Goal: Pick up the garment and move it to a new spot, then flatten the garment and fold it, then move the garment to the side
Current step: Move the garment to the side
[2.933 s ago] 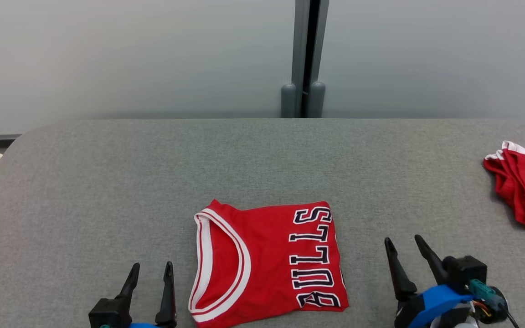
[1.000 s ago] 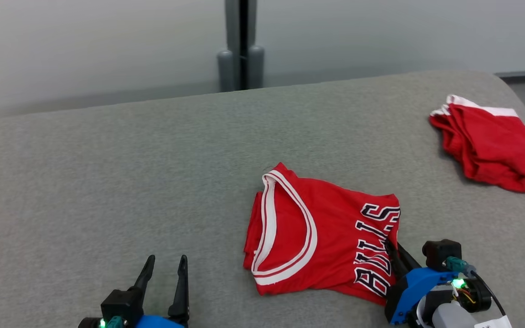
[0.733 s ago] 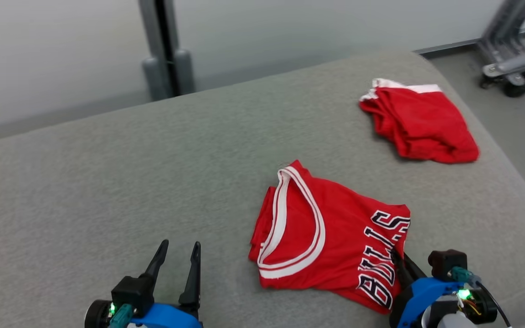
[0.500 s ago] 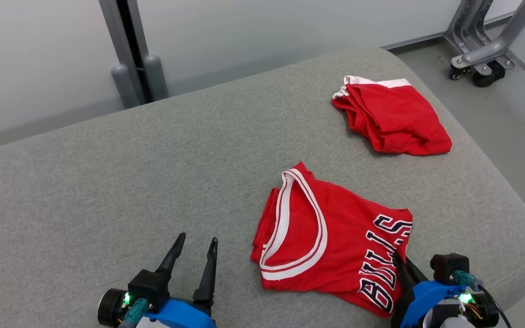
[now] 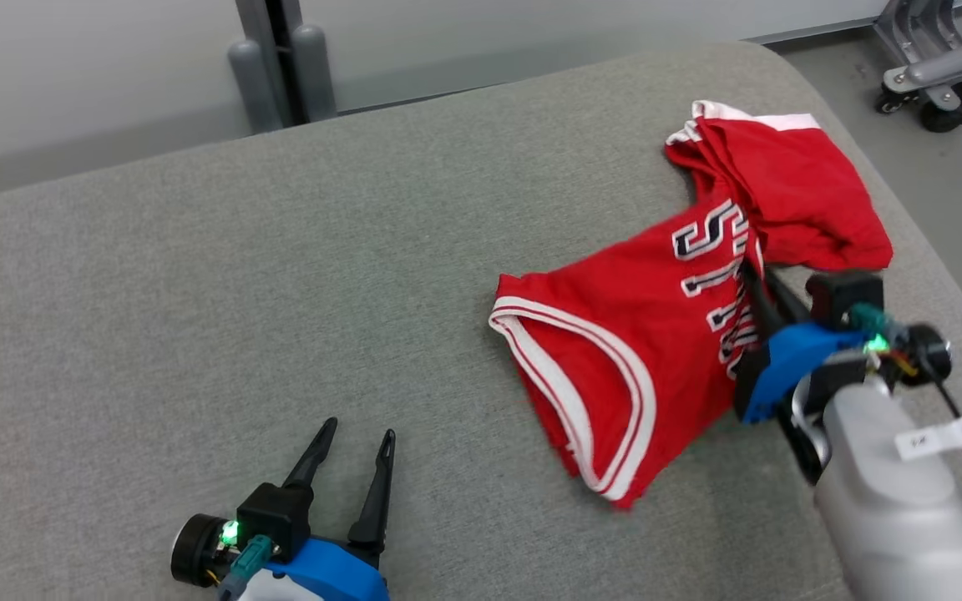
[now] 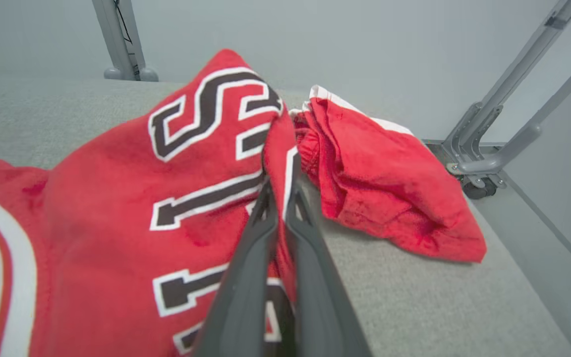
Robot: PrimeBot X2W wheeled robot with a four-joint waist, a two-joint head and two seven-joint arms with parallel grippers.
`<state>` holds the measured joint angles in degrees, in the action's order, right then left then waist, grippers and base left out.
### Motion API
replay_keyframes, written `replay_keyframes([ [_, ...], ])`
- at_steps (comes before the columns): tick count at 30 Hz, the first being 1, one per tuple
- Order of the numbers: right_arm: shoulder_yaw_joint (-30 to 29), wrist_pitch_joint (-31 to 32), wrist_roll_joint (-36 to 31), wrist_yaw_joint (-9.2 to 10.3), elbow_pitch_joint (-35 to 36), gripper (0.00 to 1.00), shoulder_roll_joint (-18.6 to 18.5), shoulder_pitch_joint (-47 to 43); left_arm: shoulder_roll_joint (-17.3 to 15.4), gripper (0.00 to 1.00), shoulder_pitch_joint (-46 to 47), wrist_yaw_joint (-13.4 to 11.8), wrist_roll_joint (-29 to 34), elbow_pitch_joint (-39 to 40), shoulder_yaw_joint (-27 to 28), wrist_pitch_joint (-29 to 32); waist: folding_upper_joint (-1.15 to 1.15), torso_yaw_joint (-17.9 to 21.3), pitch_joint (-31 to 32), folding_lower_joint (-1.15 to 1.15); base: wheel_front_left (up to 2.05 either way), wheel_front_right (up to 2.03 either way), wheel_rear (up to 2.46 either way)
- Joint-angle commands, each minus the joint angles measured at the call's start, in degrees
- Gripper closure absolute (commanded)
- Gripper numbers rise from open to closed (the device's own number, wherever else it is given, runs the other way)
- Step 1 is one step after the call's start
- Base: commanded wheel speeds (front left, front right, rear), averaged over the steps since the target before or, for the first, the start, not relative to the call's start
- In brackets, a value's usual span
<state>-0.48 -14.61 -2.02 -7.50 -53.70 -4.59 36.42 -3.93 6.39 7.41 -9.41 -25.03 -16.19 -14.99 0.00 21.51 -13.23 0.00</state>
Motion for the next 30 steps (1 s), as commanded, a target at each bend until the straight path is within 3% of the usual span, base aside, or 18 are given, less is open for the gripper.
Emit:
replay_keyframes([
  [1, -0.36, 0.66, -1.47, 0.03, -0.19, 1.0, -1.24, 3.66, -0.76, 0.0, 1.26, 0.12, 0.09, 0.04, -0.19, -0.27, 0.0, -1.99, -1.97, 0.0, 0.0, 0.0, 0.0],
  [8, -8.8, 5.22, -9.19, 0.03, -2.17, 1.0, -8.67, 14.88, -2.15, 0.0, 3.6, 0.11, -0.39, 0.25, -0.5, -0.21, 0.0, -6.13, -5.69, 0.0, 0.0, 0.0, 0.0],
  [12, -18.01, 9.49, -16.69, 0.03, -1.1, 1.0, -13.4, 16.57, -2.76, 0.0, 4.4, 0.1, -0.62, 0.12, -0.69, -0.08, 0.0, -7.75, -7.05, 0.0, 0.0, 0.0, 0.0],
  [15, -25.29, 11.75, -21.89, 0.03, 1.38, 1.0, -14.15, 16.01, -3.06, 0.0, 4.57, 0.03, -0.73, -0.27, -0.03, -0.05, 0.0, -8.27, -7.47, 0.0, 0.0, 0.0, 0.0],
  [16, -27.19, 11.62, -23.69, 0.03, 2.62, 0.77, -14.02, 15.7, -3.08, 0.0, 4.61, 0.02, -0.74, -0.39, 0.25, -0.02, 0.0, -8.37, -7.57, 0.0, 0.0, 0.0, 0.0],
  [17, -28.95, 11.53, -25.17, 0.03, 3.53, 0.0, -13.53, 15.4, -3.1, 0.0, 4.61, 0.02, -0.71, -0.46, 0.39, -0.01, 0.0, -8.44, -7.63, 0.0, 0.0, 0.0, 0.0],
  [24, -36.36, 9.79, -31.0, 0.03, 5.94, 0.0, -8.63, 14.36, -2.86, 0.0, 5.23, 0.0, -0.43, -0.61, 2.31, -0.02, 0.0, -8.43, -7.19, 0.0, 0.0, 0.0, 0.0],
  [30, -35.39, 2.12, -31.66, 0.02, 3.24, 0.0, -2.78, 13.68, -2.03, 0.0, 4.76, 0.01, 0.22, -0.17, 4.93, -0.08, 0.0, -9.01, -5.43, 0.0, 0.0, 0.0, 0.0],
])
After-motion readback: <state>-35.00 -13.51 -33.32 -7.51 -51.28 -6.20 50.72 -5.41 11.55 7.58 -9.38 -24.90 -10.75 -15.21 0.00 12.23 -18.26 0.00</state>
